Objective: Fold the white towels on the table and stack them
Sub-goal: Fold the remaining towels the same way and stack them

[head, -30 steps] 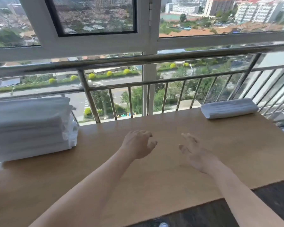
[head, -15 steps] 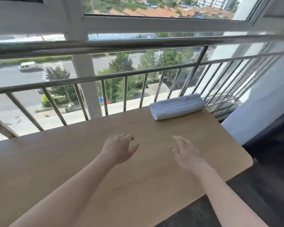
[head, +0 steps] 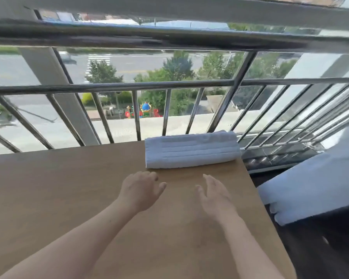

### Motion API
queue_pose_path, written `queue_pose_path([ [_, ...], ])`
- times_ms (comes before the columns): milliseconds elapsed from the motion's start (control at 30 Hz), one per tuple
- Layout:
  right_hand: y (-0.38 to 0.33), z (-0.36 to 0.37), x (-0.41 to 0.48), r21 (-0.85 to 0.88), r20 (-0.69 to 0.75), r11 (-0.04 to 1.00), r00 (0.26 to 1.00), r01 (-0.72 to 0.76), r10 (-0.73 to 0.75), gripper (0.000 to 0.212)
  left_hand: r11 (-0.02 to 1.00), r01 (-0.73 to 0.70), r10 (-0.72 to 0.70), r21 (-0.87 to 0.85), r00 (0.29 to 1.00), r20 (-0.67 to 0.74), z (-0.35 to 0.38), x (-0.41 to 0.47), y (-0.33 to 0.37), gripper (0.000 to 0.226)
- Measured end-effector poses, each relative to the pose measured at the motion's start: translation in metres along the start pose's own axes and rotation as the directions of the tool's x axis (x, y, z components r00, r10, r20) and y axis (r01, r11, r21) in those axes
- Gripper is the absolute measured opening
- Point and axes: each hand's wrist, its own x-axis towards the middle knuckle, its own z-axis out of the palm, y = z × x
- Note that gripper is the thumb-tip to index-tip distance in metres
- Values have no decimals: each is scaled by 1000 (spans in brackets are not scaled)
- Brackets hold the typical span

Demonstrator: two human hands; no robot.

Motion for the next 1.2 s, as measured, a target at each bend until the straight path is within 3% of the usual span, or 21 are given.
queue_pose_path([
  [133,29,-17,48,97,5,995,1000,-5,5,57,963,218,-208,-157,975,80,17,41,41,49],
  [233,36,-23,79,213,-25,976,998,-52,59,53,851,424,-387,-311,905,176,24,68,56,55],
  [367,41,-24,114,335,-25,916,969,-222,244,55,665,626,-575,-408,777,256,34,93,67,66],
  [500,37,-16,137,626,27,682,885,-377,465,65,428,732,-697,-531,641,321,49,98,72,77],
  [633,20,-6,151,797,82,423,771,-431,632,69,41,693,-754,-720,494,433,53,102,76,76],
  [933,2,4,166,897,86,265,728,-354,680,47,-313,453,-772,-835,391,502,55,141,82,60],
  [1067,-9,3,167,948,68,185,731,-260,679,36,-380,349,-761,-857,408,504,49,148,85,63],
  [1200,-22,5,159,946,-33,270,775,-180,631,30,-281,238,-819,-930,446,362,39,140,83,45],
])
